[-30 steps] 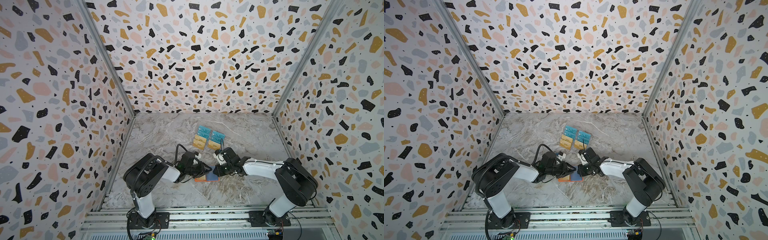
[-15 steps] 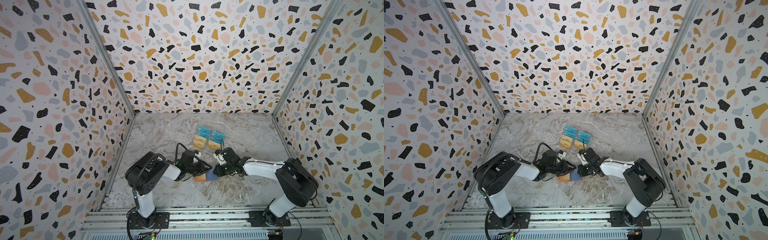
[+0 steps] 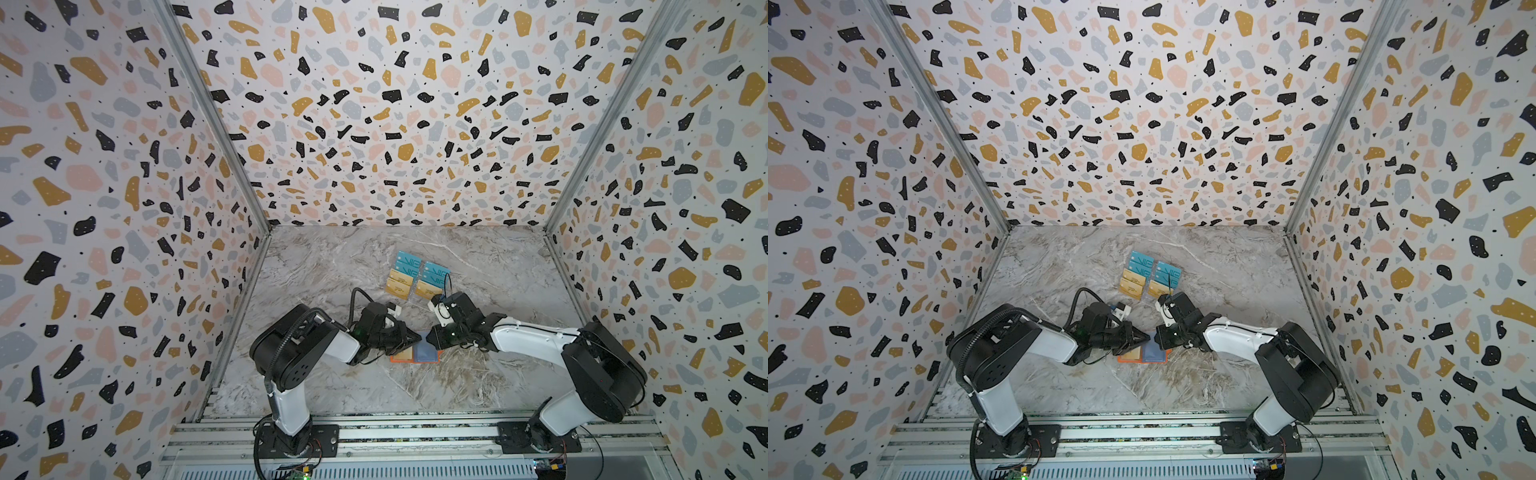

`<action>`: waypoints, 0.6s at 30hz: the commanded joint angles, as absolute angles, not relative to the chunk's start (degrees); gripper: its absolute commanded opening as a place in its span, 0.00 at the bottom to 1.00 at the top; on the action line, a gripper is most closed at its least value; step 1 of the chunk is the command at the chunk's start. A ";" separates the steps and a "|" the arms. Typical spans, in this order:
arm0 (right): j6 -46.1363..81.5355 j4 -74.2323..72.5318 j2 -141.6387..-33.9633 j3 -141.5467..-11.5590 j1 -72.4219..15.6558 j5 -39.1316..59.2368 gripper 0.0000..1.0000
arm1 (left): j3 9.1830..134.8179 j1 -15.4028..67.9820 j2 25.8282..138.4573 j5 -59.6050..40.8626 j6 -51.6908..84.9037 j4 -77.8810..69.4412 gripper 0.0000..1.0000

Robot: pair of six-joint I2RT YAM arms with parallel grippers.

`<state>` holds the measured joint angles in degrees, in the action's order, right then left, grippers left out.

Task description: Put the credit cards into the card holder

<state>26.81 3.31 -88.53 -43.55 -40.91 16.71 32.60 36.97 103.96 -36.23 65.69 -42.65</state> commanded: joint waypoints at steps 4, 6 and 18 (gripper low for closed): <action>27.15 3.99 -86.44 -43.95 -41.01 14.86 0.16 | 32.22 36.91 103.72 -37.10 66.26 -45.15 0.05; 27.11 4.29 -85.82 -43.86 -40.79 14.50 0.16 | 32.17 36.91 103.37 -36.83 66.14 -44.84 0.02; 28.39 4.05 -82.53 -41.52 -39.21 16.31 0.16 | 31.65 36.91 102.66 -36.83 66.31 -45.78 0.00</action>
